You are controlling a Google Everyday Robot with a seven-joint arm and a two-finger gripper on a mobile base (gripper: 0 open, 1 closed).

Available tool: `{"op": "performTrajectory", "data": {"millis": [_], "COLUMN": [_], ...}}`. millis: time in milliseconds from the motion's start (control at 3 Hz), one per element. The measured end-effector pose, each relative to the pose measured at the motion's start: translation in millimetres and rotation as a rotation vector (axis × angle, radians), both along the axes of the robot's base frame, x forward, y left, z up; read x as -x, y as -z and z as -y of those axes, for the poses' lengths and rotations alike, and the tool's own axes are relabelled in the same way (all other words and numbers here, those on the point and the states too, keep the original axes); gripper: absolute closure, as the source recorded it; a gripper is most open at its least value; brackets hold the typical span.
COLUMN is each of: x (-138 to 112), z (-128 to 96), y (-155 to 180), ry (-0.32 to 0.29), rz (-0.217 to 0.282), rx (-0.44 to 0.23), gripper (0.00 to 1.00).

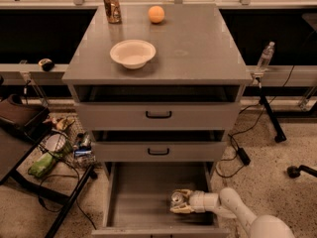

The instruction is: Pick 7up can from bottom drawer and place on counter

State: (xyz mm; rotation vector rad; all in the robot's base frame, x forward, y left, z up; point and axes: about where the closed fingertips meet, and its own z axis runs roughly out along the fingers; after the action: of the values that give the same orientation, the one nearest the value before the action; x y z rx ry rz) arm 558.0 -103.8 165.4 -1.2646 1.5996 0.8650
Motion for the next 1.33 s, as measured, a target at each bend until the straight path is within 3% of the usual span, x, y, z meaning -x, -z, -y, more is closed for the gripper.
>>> {"op": "performTrajectory", "data": {"millis": [333, 667, 1000, 1333], "x": [-2, 0, 17, 35], "z": [-15, -14, 15, 46], "y": [-12, -79, -172, -268], "ry": [0.000, 0.056, 0.067, 0.112], "rz": [-0.031, -0.077, -0.108, -0.145], "rx": [-0.026, -0.125, -0.199, -0.234], "gripper": [0.65, 0.96, 1.00, 1.00]}}
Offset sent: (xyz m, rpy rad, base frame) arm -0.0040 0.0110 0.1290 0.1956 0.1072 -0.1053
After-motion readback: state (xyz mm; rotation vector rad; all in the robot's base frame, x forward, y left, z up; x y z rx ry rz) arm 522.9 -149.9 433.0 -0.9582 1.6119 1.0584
